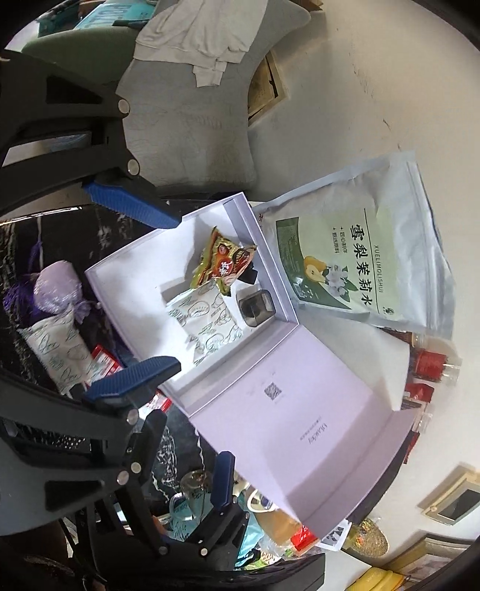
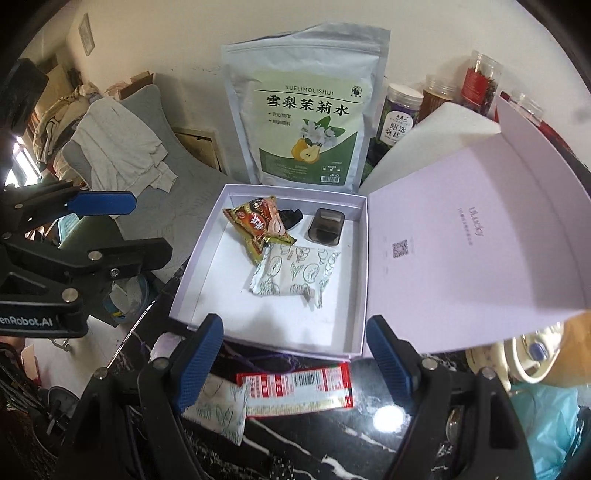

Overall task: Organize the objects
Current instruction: 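Lift both tools out of box and move toward remaining items on table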

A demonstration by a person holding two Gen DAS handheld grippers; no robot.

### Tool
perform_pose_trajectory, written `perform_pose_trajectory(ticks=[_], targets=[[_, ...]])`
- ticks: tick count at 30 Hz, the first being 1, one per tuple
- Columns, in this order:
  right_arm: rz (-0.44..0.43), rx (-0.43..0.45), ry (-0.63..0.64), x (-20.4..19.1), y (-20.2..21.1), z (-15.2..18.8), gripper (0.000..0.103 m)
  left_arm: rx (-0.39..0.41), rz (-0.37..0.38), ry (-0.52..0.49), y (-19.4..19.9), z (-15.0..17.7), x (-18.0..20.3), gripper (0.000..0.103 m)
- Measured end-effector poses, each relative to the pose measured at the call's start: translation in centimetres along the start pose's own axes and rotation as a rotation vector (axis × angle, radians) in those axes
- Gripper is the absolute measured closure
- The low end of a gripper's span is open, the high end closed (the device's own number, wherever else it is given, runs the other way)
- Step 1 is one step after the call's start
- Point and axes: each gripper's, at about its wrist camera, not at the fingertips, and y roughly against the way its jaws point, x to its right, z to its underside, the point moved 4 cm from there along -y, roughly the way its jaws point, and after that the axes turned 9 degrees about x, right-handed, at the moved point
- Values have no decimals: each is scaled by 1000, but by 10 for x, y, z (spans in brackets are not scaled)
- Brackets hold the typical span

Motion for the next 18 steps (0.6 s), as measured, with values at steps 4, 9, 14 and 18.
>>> perform_pose_trajectory(ticks=[4, 9, 14, 18], targets=[[-8, 11, 0, -4, 15, 9, 23, 7, -11, -5, 20, 8, 12, 33], [-8, 13, 10, -7, 33, 21, 23, 30, -17, -15, 44, 16, 26, 30], [0, 1, 17, -8, 47, 37, 23, 39, -19, 2, 57, 27, 37, 29], [-1, -12, 16, -8, 55, 50, 23, 32, -14, 19, 64, 40, 46, 29]])
